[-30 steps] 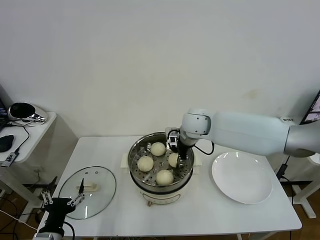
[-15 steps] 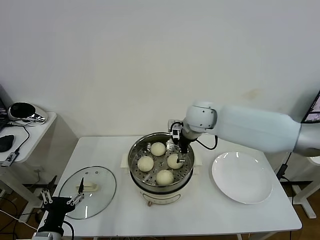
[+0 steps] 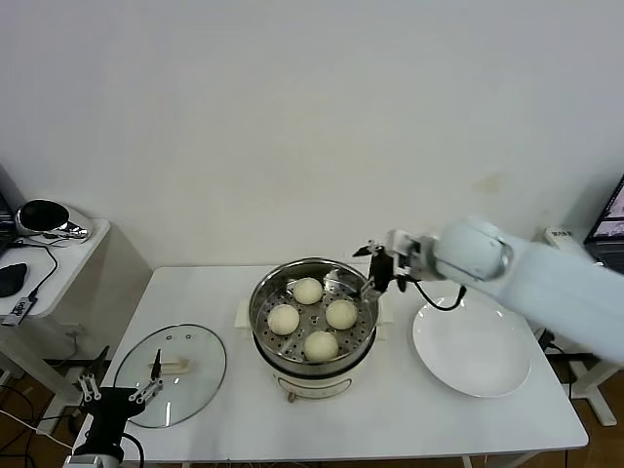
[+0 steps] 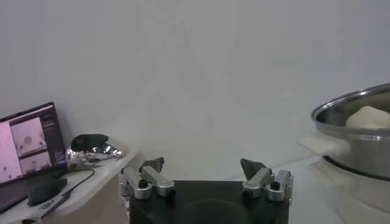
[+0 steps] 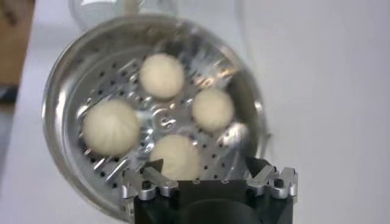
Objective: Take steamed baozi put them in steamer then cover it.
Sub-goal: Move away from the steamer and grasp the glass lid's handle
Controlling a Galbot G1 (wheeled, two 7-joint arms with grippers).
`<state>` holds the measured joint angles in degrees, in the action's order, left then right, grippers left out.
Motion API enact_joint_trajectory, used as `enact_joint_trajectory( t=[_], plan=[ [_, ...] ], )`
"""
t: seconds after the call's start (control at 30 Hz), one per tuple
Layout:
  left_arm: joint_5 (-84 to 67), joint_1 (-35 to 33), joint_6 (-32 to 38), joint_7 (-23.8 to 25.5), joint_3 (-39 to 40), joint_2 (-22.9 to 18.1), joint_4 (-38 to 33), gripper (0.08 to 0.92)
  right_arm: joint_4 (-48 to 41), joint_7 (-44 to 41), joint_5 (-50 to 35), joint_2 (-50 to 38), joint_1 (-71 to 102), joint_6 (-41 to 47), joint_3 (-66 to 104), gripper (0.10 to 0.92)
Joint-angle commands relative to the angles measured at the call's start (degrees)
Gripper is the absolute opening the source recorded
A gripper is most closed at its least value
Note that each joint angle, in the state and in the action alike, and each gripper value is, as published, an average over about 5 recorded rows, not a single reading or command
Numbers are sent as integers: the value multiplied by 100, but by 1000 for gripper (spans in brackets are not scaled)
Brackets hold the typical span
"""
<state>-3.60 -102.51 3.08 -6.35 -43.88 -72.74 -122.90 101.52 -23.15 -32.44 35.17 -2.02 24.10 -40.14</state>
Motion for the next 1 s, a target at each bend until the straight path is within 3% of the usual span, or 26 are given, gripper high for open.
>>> enact_joint_trajectory(
  t=[0.03,0.27,0.4,0.53,0.67,0.8,1.0],
  plan=[
    [169,-26,50,-272,54,-55,142,823,549,1617,1242,117,6333,-2638,5636,823],
    [1250,-67,140,-681,130,-74,501,823,472,1240,2302,2150,7836,-3641,7500,823],
    [3325,12,395,-973,-44,-65,972,823,516,1066,2421,2872,8201,-3667,8230,823],
    [5757,84,570,-1169,-389,47,1445,823,650,1042,2475,3265,8465,-3489,8861,823],
    [7193,52,676,-1302,-481,274,1842,823,829,1244,2318,3701,8728,-3326,9477,823],
    [7916,82,580,-1360,-341,514,2225,823,799,1519,2212,3844,8895,-3301,9769,823],
    [8043,660,417,-1320,-120,803,2794,823,779,1658,2121,3893,8960,-3239,10070,823]
  ],
)
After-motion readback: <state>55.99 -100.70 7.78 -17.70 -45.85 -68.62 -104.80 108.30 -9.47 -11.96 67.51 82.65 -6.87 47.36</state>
